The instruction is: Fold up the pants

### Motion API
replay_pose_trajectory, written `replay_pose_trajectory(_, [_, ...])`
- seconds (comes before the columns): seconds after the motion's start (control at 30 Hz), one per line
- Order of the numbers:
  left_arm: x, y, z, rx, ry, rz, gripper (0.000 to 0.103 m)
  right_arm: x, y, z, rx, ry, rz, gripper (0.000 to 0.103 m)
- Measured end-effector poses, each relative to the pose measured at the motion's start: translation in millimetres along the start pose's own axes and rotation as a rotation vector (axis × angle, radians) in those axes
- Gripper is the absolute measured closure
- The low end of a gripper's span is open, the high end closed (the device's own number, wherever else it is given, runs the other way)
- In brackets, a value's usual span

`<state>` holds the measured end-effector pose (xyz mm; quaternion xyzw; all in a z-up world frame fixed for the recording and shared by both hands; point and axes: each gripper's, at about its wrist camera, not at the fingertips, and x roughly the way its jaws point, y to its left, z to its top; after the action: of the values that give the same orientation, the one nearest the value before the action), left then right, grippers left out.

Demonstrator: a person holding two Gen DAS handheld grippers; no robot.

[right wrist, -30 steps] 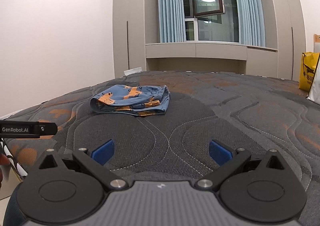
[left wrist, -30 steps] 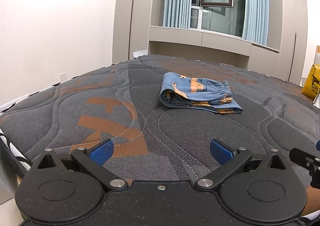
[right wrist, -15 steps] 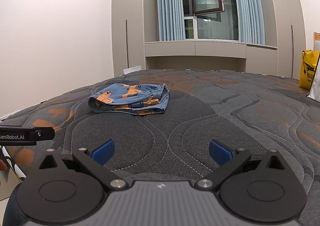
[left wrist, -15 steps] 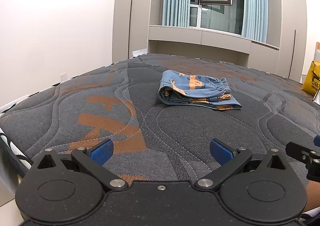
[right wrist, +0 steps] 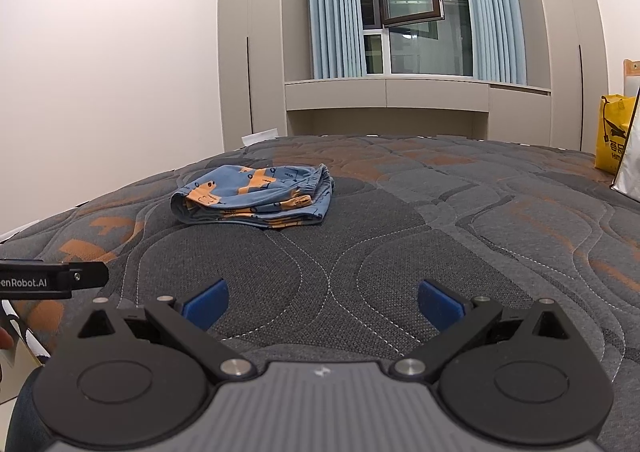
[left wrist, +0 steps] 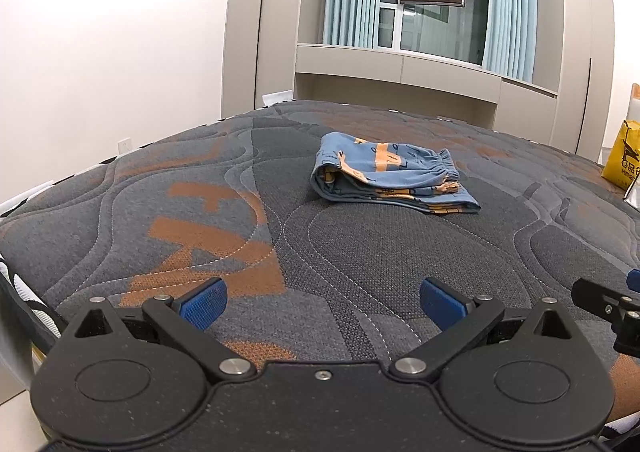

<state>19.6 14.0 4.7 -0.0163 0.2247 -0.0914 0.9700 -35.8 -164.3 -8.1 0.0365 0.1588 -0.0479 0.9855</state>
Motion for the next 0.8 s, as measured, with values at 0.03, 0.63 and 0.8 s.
replay_pose_trajectory(0.03, [0.1,0.0,0.1,0.0,0.001,-0.001,0.001,0.2,0.2,-0.1,0.0,0.0,0.001,0.0])
replay_pose_trajectory(0.63, [2.8,-1.1,2.0,-0.011,0.026,-0.011,0.001,-1.6,-0.3,1.3,0.002,-0.003,0.007,0.0])
replay_pose_trajectory(0.8, [2.4,-2.7,3.7,0.006,0.021,-0.018,0.001,-3.1,0.0,2.6,0.002,-0.006,0.007,0.0])
